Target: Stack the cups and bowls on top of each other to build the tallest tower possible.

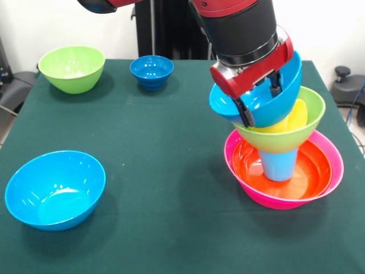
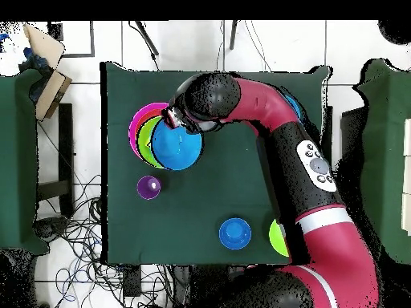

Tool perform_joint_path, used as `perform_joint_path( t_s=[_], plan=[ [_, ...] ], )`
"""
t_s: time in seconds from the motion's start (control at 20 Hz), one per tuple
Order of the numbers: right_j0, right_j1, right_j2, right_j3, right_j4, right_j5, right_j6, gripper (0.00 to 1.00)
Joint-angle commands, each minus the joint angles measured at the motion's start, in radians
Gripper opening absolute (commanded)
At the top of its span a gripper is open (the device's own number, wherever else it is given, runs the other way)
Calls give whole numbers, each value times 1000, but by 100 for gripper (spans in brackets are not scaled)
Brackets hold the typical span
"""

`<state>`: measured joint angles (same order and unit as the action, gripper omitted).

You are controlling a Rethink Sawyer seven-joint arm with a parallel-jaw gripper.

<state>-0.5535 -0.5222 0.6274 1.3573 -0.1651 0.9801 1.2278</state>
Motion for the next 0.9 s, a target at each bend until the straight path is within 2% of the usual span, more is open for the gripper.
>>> perform_joint_path(
  t_s=[0.05,0.5,0.9],
  plan=[
    [-1,44,-42,-29,-16,33,47,100],
    [29,41,-52,-63,-18,57,74,100],
    [45,-17,-57,-40,-5,95,107,100]
  ],
)
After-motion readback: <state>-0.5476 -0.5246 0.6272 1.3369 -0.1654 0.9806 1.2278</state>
